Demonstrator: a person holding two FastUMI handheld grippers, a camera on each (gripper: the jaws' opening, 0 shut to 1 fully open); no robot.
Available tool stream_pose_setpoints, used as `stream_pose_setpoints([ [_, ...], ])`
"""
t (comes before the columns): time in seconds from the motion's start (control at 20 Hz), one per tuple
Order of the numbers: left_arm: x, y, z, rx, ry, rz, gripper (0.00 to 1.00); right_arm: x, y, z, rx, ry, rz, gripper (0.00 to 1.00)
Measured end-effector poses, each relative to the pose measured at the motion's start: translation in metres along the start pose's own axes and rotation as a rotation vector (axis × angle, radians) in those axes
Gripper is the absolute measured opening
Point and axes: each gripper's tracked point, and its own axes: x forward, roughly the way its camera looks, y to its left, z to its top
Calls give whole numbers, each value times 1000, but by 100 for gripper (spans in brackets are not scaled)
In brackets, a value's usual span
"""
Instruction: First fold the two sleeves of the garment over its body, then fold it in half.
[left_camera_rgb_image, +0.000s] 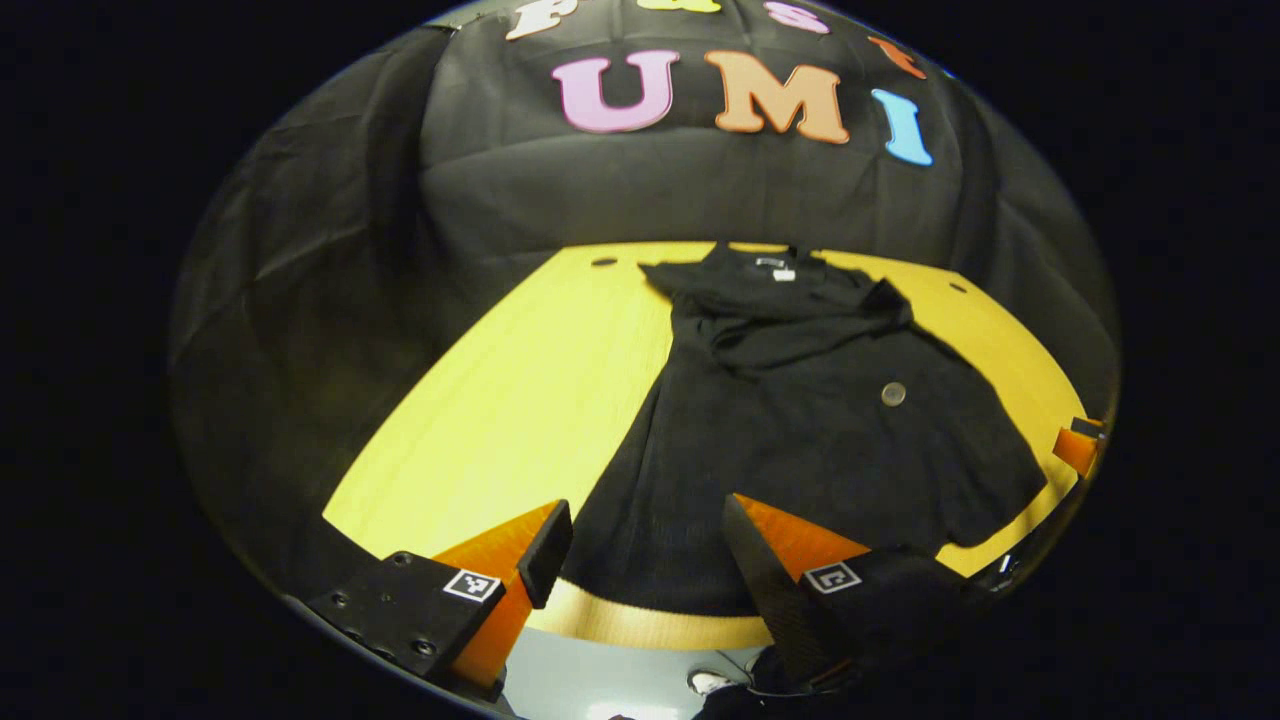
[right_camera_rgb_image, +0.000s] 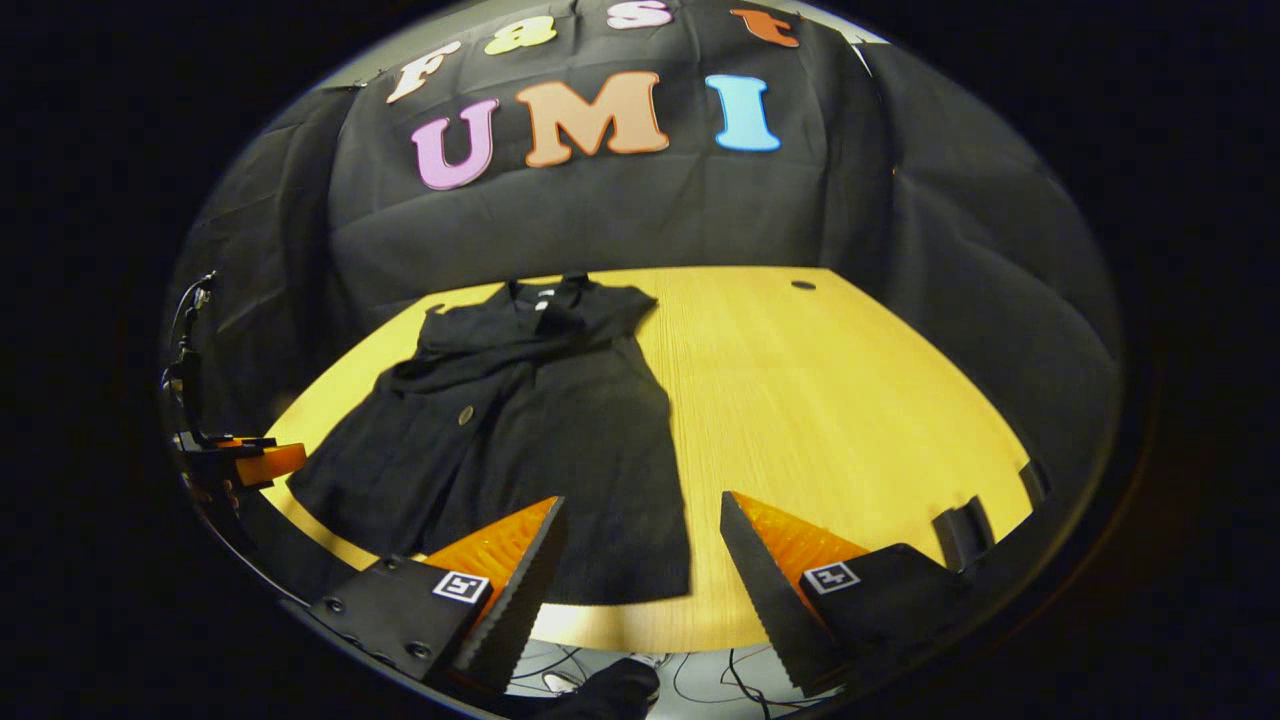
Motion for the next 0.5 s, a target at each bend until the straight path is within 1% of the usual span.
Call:
stream_pose_setpoints([
  [0.05, 4, 4, -8, 1, 20, 7, 94, 6, -1, -8, -12, 26, -10, 94],
  [0.1, 8, 5, -15, 5, 38, 7, 94, 12, -1, -13, -20, 46, -14, 93],
  [0.15, 12, 3, -26, 17, 74, -1, 94, 19, 0, -19, -26, 71, -15, 98],
  [0.2, 13, -3, -21, 3, 61, -21, 94, 26, -1, -26, -33, 90, -21, 98],
  [0.25, 12, -5, -15, 17, 29, -37, 100, 30, -1, -32, -40, 116, -17, 98],
  [0.3, 12, -10, -23, 28, 55, -61, 95, 32, -1, -32, -46, 109, -10, 94],
  [0.35, 13, -14, -21, 23, 33, -84, 93, 36, 6, -29, -41, 89, 7, 94],
  [0.45, 12, -17, -23, 46, 24, -107, 79, 32, 17, -30, -75, 93, 45, 69],
  [0.5, 12, -23, -22, 59, 22, -125, 70, 35, 27, -34, -78, 108, 83, 56],
])
